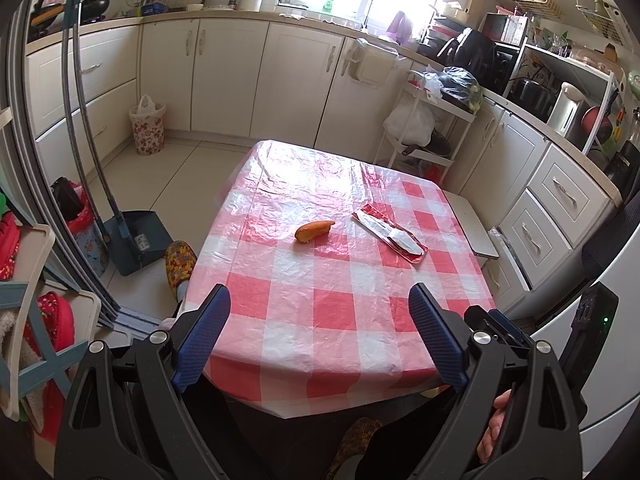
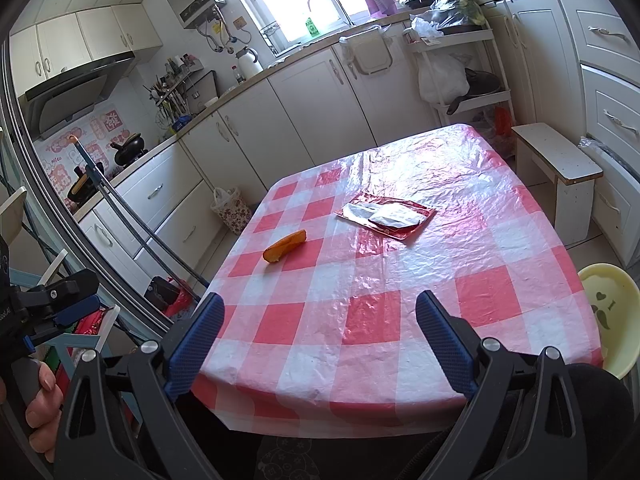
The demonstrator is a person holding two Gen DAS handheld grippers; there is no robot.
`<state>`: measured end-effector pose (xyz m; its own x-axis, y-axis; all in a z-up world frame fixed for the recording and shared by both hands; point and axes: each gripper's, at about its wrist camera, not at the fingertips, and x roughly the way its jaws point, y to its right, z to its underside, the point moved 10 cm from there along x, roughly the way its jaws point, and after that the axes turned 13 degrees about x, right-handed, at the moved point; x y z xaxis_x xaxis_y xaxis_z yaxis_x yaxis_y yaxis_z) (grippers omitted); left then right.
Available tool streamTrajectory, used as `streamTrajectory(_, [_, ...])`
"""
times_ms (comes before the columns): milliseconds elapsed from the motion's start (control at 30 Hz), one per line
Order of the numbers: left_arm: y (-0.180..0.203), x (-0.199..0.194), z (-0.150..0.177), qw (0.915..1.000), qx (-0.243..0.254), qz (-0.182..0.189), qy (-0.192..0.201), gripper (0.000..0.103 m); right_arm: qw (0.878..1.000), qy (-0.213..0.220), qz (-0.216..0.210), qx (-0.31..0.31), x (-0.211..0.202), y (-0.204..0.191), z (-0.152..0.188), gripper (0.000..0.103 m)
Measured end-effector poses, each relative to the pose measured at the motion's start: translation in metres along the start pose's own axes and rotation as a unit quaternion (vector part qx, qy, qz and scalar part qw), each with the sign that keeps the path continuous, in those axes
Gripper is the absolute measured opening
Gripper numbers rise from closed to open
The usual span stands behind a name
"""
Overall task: Collect trash
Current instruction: 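Grasp the orange peel with the left tool while the right tool grasps the red wrapper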
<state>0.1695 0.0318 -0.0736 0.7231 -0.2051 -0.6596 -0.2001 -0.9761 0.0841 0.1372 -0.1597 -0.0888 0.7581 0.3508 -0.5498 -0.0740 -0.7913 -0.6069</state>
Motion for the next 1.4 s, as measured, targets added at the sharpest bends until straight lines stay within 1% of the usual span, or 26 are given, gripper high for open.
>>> streamTrajectory(100, [-0.001,0.000,0.000,1.0000,0.001,-0.001,-0.001,0.087,1.000,-0.009,-0.009,0.006,0.002,-0.002,0.002,0.093])
streamTrajectory(233, [-0.015,0.006,0.003,0.9999,-0.006,-0.005,-0.008,0.087,1.000,-0.017,-0.007,0.017,0.011,0.001,-0.007,0.093])
streamTrajectory(367, [-0.028,0.022,0.005,0.9997,-0.014,-0.006,-0.020,0.087,1.000,-0.023,0.012,0.016,0.030,0.007,-0.024,0.093])
streamTrajectory(467, [-0.030,0.042,0.004,0.9995,-0.013,-0.002,-0.029,0.087,0.999,-0.032,0.030,0.005,0.050,0.011,-0.040,0.093])
streamTrajectory(600, [-0.027,0.075,-0.004,0.9991,0.008,-0.003,-0.041,0.087,0.995,-0.061,0.070,-0.032,0.095,0.016,-0.057,0.093])
streamTrajectory(733, [-0.026,0.111,-0.019,0.9983,0.035,-0.006,-0.047,0.087,0.988,-0.095,0.095,-0.075,0.139,0.019,-0.063,0.093])
streamTrajectory(867, [-0.024,0.156,-0.033,0.9952,0.075,-0.010,-0.061,0.087,0.975,-0.136,0.127,-0.119,0.177,0.032,-0.065,0.093])
streamTrajectory(1000, [-0.016,0.199,-0.041,0.9900,0.115,-0.008,-0.081,0.087,0.965,-0.161,0.137,-0.154,0.195,0.044,-0.064,0.093])
streamTrajectory(1133, [-0.010,0.234,-0.046,0.9837,0.153,-0.017,-0.093,0.087,0.961,-0.184,0.140,-0.153,0.204,0.057,-0.059,0.093])
streamTrajectory(1167, [-0.009,0.242,-0.046,0.9827,0.157,-0.018,-0.096,0.087,0.961,-0.178,0.138,-0.161,0.204,0.057,-0.059,0.094])
streamTrajectory(1200, [-0.008,0.248,-0.046,0.9820,0.159,-0.017,-0.101,0.086,0.958,-0.181,0.140,-0.170,0.204,0.057,-0.058,0.094])
streamTrajectory(1267, [-0.008,0.262,-0.045,0.9804,0.162,-0.016,-0.111,0.076,0.954,-0.183,0.143,-0.188,0.204,0.055,-0.056,0.094])
streamTrajectory(1300, [-0.007,0.267,-0.044,0.9796,0.163,-0.013,-0.117,0.073,0.953,-0.182,0.144,-0.193,0.205,0.054,-0.055,0.092])
streamTrajectory(1333, [-0.007,0.271,-0.042,0.9793,0.162,-0.012,-0.121,0.064,0.952,-0.178,0.148,-0.202,0.204,0.053,-0.055,0.089])
streamTrajectory(1367, [-0.007,0.275,-0.041,0.9790,0.161,-0.013,-0.125,0.054,0.950,-0.176,0.151,-0.207,0.204,0.053,-0.056,0.081])
streamTrajectory(1400, [-0.006,0.277,-0.039,0.9788,0.160,-0.011,-0.128,0.048,0.951,-0.171,0.152,-0.209,0.203,0.052,-0.058,0.066])
